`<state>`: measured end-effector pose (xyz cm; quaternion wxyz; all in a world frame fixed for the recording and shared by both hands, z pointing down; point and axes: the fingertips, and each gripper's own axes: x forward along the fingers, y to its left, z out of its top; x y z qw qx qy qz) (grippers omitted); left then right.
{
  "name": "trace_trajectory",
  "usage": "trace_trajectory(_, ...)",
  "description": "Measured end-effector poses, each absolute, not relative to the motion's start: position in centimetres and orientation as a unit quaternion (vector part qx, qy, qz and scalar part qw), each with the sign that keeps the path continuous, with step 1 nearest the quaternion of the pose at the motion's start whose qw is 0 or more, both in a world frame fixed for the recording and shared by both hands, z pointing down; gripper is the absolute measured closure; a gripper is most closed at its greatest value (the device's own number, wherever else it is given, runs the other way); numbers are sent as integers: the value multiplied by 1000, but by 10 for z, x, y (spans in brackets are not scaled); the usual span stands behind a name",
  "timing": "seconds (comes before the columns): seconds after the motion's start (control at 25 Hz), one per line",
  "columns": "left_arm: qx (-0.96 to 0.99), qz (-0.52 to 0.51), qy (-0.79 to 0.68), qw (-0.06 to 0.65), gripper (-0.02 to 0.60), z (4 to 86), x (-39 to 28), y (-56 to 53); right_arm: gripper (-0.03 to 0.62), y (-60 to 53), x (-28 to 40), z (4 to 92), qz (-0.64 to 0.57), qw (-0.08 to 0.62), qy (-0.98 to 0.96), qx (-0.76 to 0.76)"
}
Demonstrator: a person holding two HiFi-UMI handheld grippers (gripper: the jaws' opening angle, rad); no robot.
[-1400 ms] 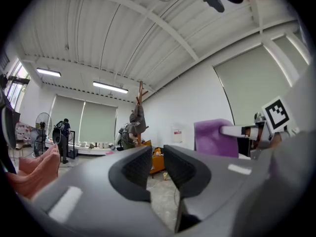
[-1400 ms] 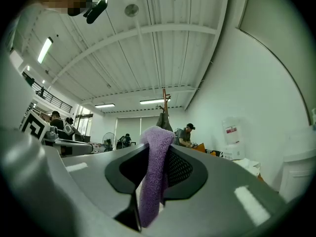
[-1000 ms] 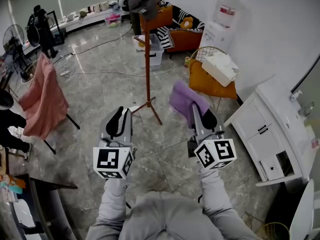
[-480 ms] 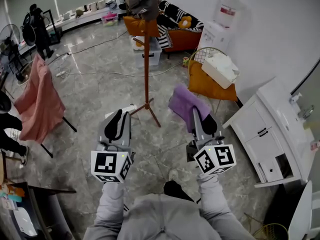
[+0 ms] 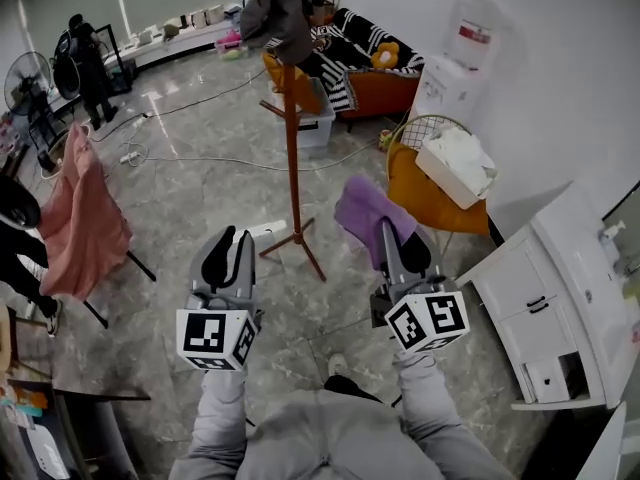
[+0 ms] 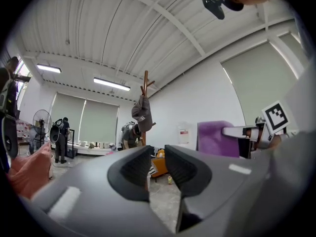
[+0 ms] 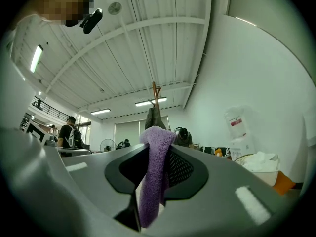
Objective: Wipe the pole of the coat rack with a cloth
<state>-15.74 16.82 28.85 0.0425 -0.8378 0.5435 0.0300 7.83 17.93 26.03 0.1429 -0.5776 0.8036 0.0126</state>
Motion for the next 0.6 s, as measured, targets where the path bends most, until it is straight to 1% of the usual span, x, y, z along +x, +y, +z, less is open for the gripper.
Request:
trace_trajectory(0.28, -819, 19, 572, 49, 492, 280, -123, 100, 514, 93, 111, 256, 1, 146, 825, -545)
trace_trajectory(0.6, -804, 3, 593, 41, 492, 286, -121, 48, 514, 26, 111, 265, -14, 137, 840, -524)
